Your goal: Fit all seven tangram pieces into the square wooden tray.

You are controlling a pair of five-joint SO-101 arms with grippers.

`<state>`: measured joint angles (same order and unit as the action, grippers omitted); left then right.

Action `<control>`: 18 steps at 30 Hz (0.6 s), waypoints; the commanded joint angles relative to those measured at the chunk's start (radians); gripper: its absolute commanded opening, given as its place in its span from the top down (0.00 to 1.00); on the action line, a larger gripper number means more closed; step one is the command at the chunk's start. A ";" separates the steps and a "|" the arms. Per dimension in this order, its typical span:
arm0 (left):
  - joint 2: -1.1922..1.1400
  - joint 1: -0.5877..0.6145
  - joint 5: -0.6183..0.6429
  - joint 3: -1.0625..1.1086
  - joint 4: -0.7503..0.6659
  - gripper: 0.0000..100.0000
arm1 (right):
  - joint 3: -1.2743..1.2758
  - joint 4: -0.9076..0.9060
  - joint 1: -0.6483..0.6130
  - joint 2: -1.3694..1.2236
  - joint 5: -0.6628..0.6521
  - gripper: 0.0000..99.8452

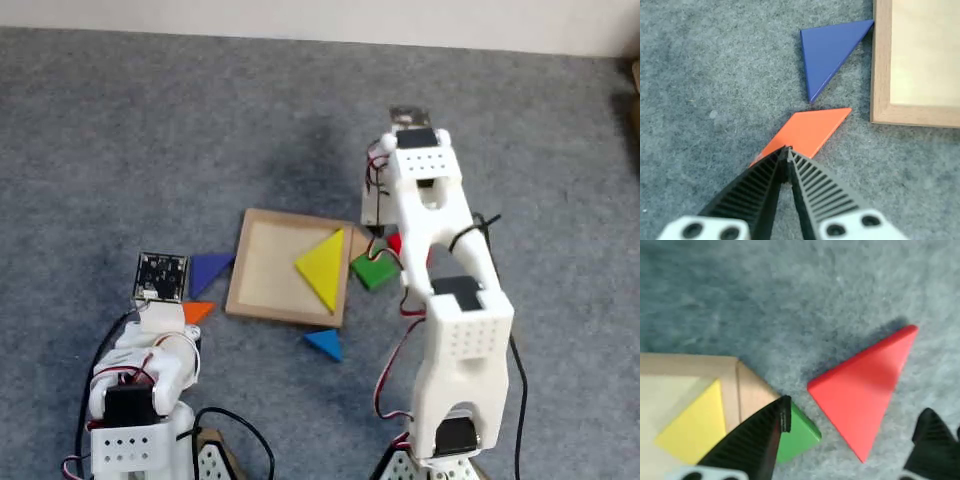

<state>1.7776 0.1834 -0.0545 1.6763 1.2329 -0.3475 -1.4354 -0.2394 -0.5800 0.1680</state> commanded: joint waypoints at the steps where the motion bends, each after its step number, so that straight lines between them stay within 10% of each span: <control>1: 0.044 -0.008 -0.008 0.019 0.002 1.00 | -0.056 0.001 -0.007 -0.018 0.021 0.62; 18: 0.044 -0.008 -0.008 0.019 0.002 1.00 | -0.058 0.094 0.047 -0.102 0.060 0.62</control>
<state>1.7776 0.1834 -0.0545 1.6763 1.2329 -0.3644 -1.3940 -0.2179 -0.6889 0.2002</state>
